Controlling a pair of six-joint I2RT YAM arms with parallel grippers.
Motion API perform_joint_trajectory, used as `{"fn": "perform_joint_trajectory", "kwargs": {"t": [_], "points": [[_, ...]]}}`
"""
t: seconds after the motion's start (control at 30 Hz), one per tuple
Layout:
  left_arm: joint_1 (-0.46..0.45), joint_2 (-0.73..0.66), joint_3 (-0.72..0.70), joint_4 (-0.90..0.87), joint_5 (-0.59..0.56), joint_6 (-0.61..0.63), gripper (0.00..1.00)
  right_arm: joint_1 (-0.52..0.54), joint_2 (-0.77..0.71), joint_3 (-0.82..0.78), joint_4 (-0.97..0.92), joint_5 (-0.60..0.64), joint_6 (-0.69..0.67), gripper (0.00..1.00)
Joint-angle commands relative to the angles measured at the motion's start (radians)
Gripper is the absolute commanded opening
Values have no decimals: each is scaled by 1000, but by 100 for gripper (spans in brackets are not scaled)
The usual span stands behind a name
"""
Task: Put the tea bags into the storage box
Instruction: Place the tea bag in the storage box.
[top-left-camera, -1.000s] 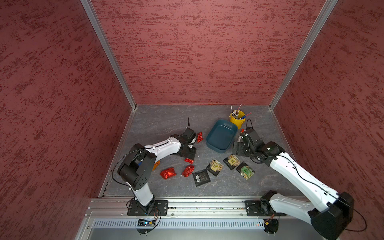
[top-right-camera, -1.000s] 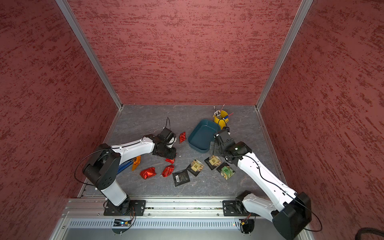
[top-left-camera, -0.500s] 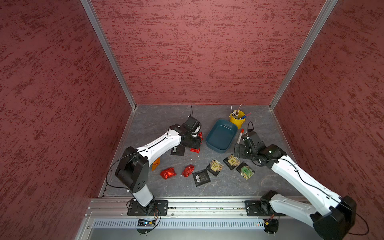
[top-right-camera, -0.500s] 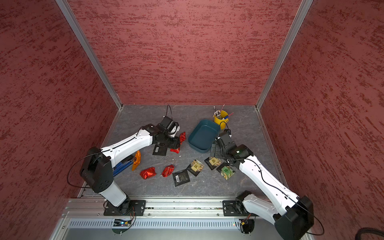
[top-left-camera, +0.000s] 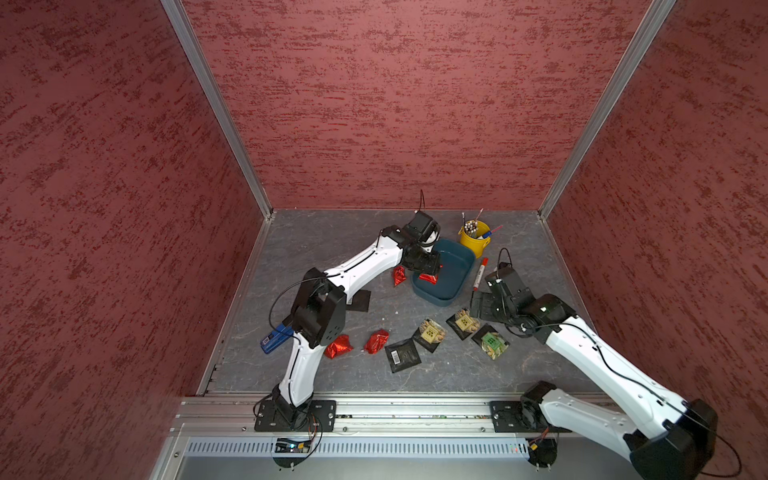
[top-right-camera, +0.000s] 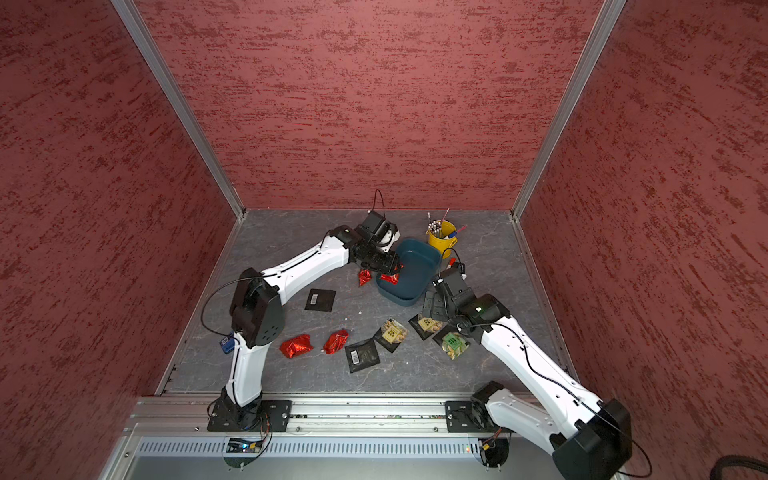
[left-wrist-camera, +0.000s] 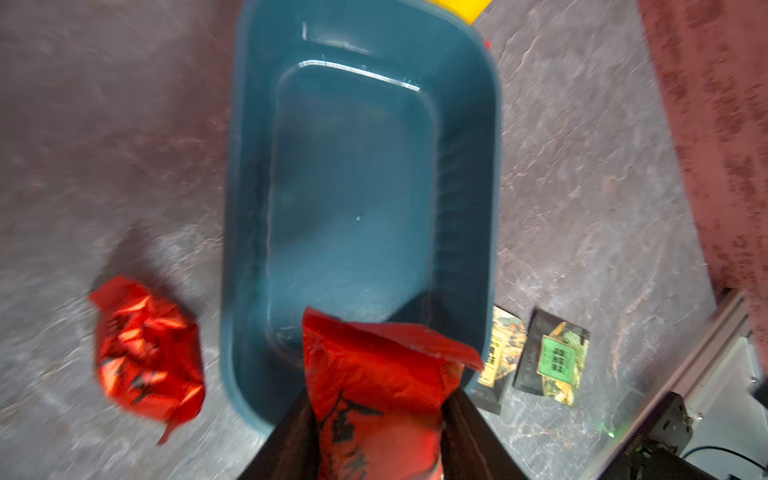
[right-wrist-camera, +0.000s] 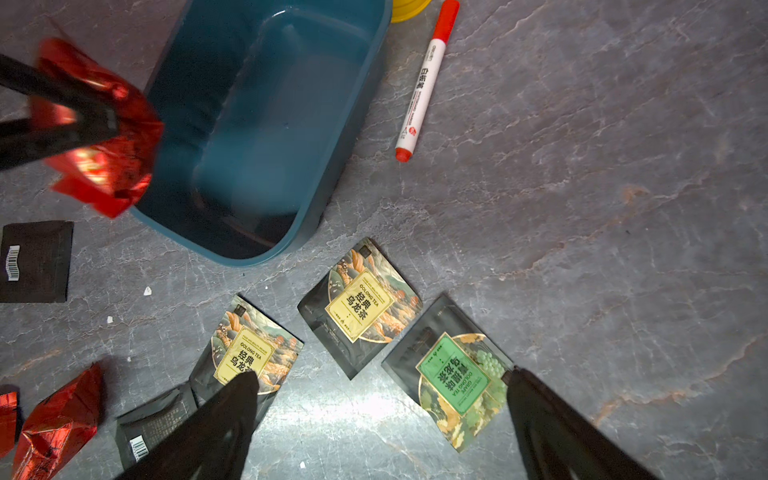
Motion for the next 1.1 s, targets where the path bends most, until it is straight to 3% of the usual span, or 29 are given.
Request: {"fn": "perform_joint_trajectory", "kwargs": {"t": [0.0,0.2,0.4,0.53,0.73,0.93,1.07], "points": [[2,51,75,3,12,6,48,8,-12,-6,-13,24,19,98],[7,137,165,-18,27,16,52,9,-9,-11,-15,27,22,98],[10,127,170,-19,31,16,69,8,-7,-26,-5,28,20,98],[10,51,146,-83,-17,26,87,8,1,-20,-7,29,9,98],[8,-235,-166,-152,-114,6,100,8,18,-28,20,26,4,98],[5,-578,-567,-180,-170,-111,100,8,69,-20,56,16,-21,99],[-3,-724,-755,-210,-165,-177,100,8,98,-3,72,13,-32,98]]}}
